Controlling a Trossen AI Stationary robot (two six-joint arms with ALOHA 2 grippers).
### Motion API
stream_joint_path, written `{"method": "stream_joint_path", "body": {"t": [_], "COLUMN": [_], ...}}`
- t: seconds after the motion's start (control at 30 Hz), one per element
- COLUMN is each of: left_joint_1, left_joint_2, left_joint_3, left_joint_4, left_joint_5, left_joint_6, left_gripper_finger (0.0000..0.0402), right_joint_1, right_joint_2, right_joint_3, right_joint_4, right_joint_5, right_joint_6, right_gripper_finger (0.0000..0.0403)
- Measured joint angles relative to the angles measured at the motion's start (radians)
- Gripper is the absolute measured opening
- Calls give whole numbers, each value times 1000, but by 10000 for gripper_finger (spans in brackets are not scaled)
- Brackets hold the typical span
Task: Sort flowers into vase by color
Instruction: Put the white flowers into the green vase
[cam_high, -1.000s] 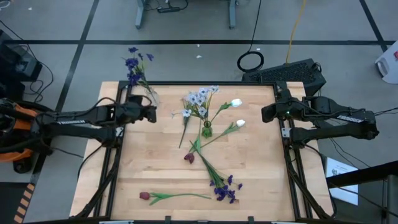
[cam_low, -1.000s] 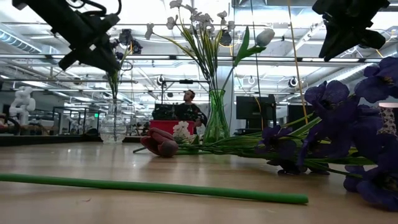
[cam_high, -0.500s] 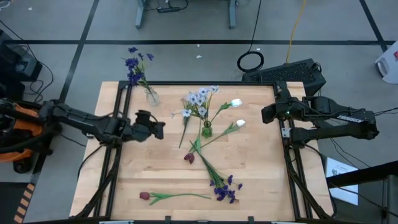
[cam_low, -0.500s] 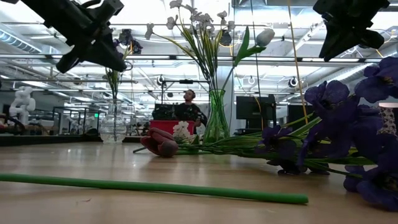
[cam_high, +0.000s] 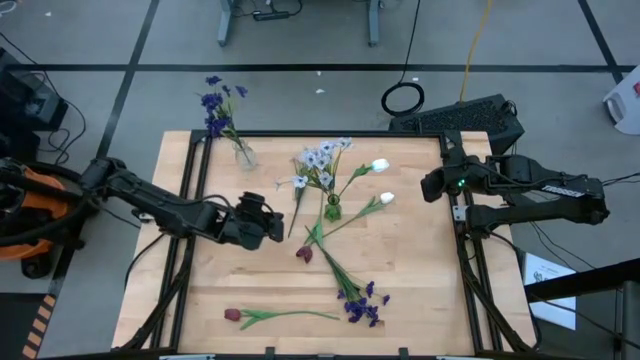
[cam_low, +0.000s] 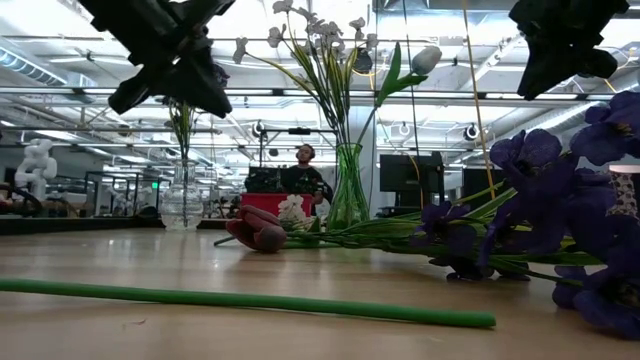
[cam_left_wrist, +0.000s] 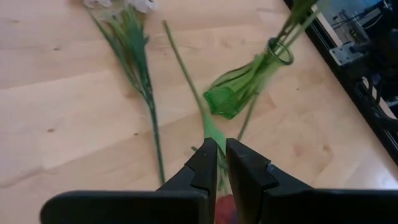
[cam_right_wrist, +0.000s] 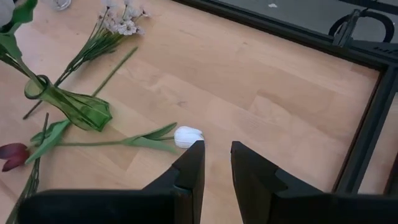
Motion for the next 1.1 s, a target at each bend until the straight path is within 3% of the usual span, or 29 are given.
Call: {"method": "stream_joint_path", "body": {"t": [0.47,0.83,1.1], "left_joint_1": [13,99,277], "left_joint_2": [107,262,361], "left_joint_3": [18,17,16], "left_joint_4": [77,75,165], "left_joint_5": [21,12,223], "left_joint_6": [29,31,197], "left_gripper_finger": [44,137,139], "right_joint_1": [0,0,0], "right_joint_2": [0,0,0], "right_joint_3": [-1,-1,-1], "right_joint_4": [-5,-43,-42], "right_joint_5": [0,-22,-19], "right_joint_6": [-71,-71,-51], "right_gripper_finger": [70,70,70]}}
